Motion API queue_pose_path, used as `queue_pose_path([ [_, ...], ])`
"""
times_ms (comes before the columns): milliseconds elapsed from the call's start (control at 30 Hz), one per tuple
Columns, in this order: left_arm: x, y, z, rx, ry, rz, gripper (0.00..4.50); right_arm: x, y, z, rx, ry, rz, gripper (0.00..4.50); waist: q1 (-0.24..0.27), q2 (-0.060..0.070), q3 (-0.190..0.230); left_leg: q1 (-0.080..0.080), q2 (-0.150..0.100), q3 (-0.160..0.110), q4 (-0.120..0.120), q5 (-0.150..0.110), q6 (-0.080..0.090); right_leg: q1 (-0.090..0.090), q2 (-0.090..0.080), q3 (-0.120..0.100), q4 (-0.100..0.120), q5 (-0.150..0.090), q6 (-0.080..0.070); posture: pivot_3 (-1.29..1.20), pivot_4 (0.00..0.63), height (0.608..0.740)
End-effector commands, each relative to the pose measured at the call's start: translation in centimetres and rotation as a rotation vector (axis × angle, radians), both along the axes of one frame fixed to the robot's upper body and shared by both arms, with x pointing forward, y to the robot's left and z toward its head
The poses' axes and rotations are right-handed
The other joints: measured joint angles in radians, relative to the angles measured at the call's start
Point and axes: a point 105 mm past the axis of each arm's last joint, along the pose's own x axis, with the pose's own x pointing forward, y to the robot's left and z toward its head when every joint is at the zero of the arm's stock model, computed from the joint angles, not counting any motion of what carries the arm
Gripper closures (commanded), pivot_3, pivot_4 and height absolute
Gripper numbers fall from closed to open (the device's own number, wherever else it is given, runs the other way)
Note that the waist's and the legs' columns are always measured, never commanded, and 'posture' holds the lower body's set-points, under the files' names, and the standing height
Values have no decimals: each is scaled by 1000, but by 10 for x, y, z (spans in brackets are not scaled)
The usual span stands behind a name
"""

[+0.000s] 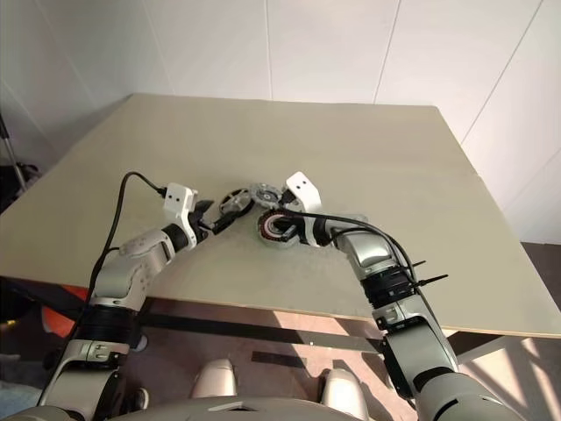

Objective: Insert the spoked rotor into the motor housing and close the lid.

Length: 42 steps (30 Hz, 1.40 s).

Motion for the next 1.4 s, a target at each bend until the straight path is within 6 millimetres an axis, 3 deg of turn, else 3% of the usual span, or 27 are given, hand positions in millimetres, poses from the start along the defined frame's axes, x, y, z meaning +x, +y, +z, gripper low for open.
queue_pose_path([
  [33,5,4,15,4,-54,14,0,12,-7,26,16,-64,-33,4491,0,0,0,0,0,0,0,0,0,0,0,0,0,0,0,0,0,740],
  [200,6,4,15,3,-52,15,0,10,-2,59,58,-143,6,4491,0,0,0,-2,0,0,0,0,0,-2,0,0,0,4,-6,0,0,740],
  [333,6,4,15,3,-51,15,0,4,2,58,59,-139,22,4491,1,0,0,-5,1,0,-2,0,0,-6,1,-1,0,4,-7,0,0,740],
  [433,6,4,15,3,-50,17,0,-2,4,41,39,-95,24,4491,1,0,0,-7,1,0,-2,1,-2,-6,1,-1,-2,4,-7,0,0,740],
  [567,6,5,16,8,-54,18,0,-16,2,-19,-43,67,5,4491,1,0,0,-6,1,0,-1,0,-1,-6,1,-1,-1,4,-7,0,0,740],
  [633,6,5,16,9,-55,19,0,-16,2,-23,-47,70,-4,4491,-1,0,0,-4,0,0,-1,0,-1,-5,0,0,0,4,-7,0,0,740],
  [800,6,9,15,16,-53,29,0,8,-4,19,5,-42,-43,4491,-1,0,0,1,0,0,-1,0,-1,-1,0,0,-1,0,0,0,0,740],
  [1033,11,13,13,-30,-28,85,0,11,-4,68,82,-152,-20,4491,1,0,0,-2,0,0,-1,1,-1,-3,1,0,0,4,-6,0,0,740],
  [1200,17,17,2,-134,65,183,0,13,-6,80,92,-177,-32,4491,1,0,0,-6,0,0,-1,2,-3,-7,1,0,-1,4,-7,0,0,740],
  [1400,18,4,-9,-441,237,218,0,13,-8,84,93,-184,-40,4491,3,0,0,-6,0,0,-1,1,-1,-6,1,0,-1,4,-7,0,0,740],
])
